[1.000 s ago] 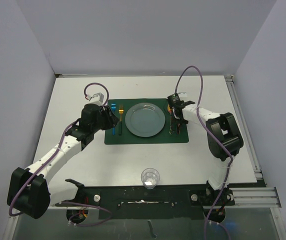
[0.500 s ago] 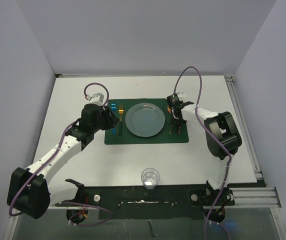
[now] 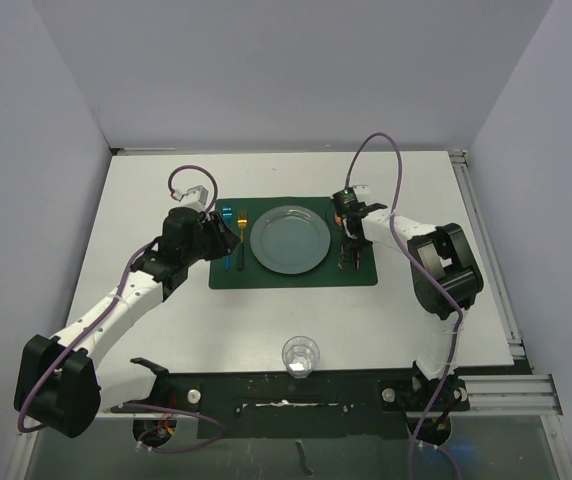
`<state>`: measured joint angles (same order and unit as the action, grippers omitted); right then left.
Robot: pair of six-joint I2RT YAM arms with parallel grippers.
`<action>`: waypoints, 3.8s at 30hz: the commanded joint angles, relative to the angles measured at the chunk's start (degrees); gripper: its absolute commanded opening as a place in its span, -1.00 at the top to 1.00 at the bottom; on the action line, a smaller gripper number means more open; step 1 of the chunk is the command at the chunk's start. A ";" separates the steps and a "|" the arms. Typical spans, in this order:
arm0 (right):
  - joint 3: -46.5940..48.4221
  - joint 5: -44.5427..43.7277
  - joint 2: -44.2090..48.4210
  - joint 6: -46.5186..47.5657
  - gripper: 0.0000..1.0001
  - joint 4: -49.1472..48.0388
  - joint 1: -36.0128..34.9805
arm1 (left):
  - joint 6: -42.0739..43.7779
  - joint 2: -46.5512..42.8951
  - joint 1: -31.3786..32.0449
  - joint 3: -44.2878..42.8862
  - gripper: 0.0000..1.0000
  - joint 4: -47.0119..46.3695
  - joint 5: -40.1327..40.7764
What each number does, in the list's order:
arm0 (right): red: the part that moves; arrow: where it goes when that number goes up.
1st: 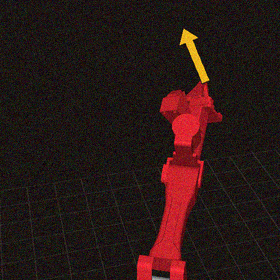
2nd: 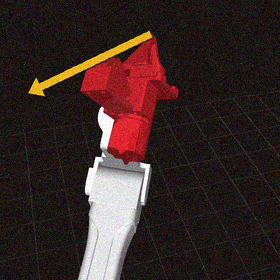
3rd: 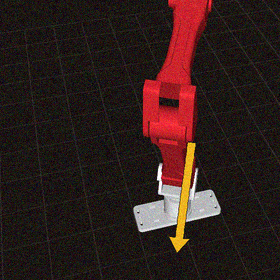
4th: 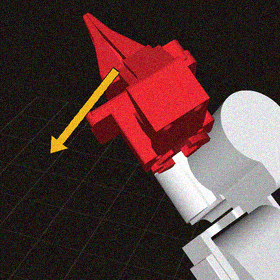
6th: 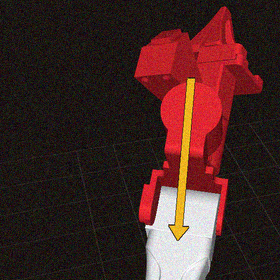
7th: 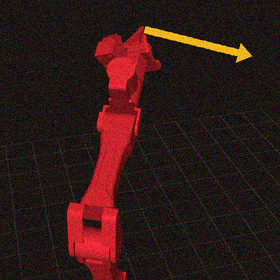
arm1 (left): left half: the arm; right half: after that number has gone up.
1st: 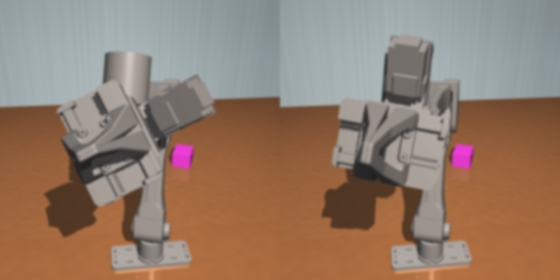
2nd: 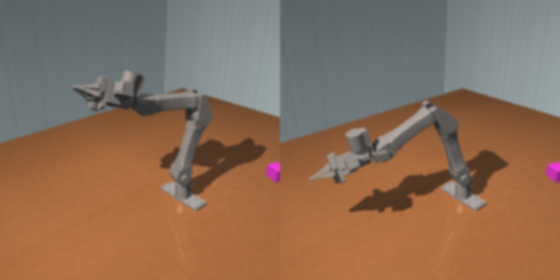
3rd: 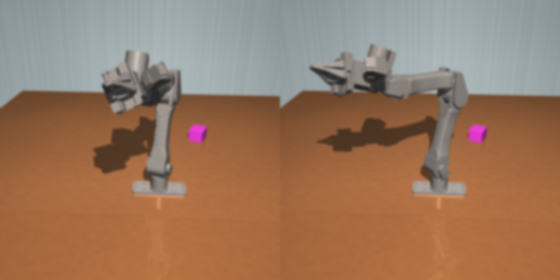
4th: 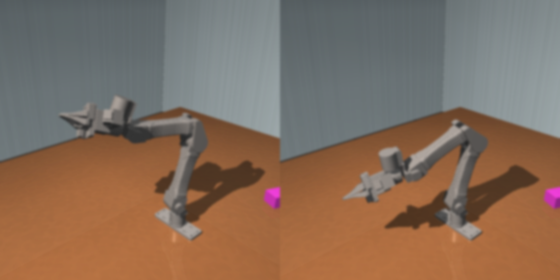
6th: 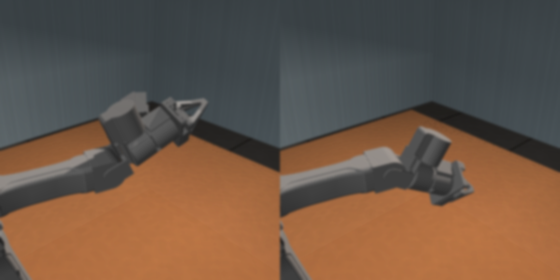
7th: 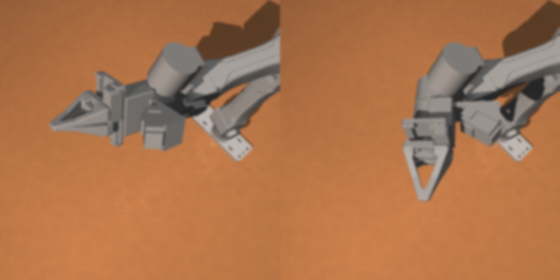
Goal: Set the dinner table for one person
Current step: Adjust the knife on the napkin, then pick up the cup at the center of the board.
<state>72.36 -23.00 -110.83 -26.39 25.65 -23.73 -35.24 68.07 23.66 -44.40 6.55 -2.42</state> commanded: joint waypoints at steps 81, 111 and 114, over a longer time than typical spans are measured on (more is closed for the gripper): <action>-15.95 11.44 41.24 -19.63 0.15 21.25 -38.57 | -5.68 -8.95 4.19 -2.57 0.51 6.07 0.76; -16.38 10.09 32.76 -25.77 0.28 24.02 -48.93 | -6.52 -10.30 4.29 -0.65 0.51 5.36 1.35; -17.01 10.83 31.93 -25.53 0.40 22.68 -49.29 | -6.55 -10.53 4.28 -0.45 0.51 5.47 1.75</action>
<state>55.83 -12.80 -78.54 -51.55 51.00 -72.14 -41.45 59.37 27.70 -44.93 14.81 -1.61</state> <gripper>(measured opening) 0.343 0.245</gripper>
